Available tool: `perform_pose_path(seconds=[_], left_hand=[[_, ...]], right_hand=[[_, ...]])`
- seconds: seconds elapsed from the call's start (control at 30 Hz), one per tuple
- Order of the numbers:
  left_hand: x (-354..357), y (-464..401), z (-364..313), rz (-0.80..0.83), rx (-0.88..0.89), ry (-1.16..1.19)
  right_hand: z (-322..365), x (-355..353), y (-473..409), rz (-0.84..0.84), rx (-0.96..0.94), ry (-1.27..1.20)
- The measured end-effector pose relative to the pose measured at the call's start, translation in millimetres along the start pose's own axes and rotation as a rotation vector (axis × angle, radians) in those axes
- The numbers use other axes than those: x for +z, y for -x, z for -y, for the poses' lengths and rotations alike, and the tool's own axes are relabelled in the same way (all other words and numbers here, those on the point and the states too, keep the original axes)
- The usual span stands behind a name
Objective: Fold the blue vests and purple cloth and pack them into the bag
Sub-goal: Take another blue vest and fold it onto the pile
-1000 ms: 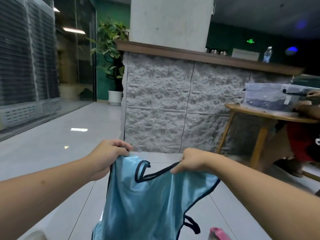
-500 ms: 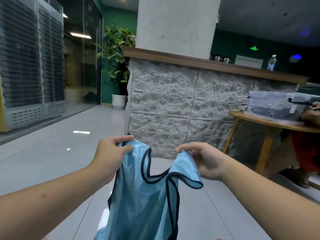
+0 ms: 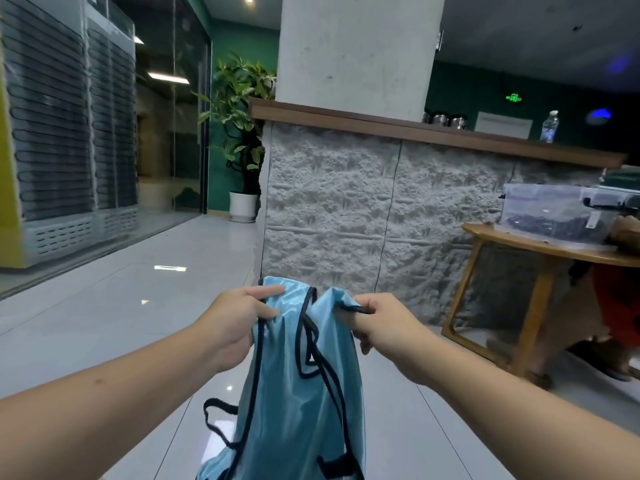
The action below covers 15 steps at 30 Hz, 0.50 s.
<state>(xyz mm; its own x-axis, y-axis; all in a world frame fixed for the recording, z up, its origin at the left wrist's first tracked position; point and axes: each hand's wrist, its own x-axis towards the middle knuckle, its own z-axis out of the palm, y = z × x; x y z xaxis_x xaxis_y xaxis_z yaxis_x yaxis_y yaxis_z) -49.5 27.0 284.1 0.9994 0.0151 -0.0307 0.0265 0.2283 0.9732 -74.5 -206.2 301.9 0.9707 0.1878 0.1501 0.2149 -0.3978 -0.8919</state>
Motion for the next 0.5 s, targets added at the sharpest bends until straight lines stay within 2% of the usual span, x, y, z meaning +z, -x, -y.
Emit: perform_pose_path(seconds=[0.1, 0.23, 0.37, 0.5], left_hand=[[8.3, 9.8, -3.6, 0.026, 0.075, -0.022], [17.2, 21.5, -4.5, -0.019, 0.252, -0.091], [27.8, 34.6, -1.8, 0.016, 0.386, -0.137], [41.1, 45.4, 0.0, 0.082, 0.412, -0.095]], right_hand=[[7.7, 2.7, 3.6, -0.017, -0.067, -0.006], [14.8, 10.3, 7.7, 0.072, -0.115, -0.200], [23.2, 25.8, 12.6, 0.104, 0.005, -0.401], [31.1, 39.5, 16.1, 0.056, 0.127, -0.655]])
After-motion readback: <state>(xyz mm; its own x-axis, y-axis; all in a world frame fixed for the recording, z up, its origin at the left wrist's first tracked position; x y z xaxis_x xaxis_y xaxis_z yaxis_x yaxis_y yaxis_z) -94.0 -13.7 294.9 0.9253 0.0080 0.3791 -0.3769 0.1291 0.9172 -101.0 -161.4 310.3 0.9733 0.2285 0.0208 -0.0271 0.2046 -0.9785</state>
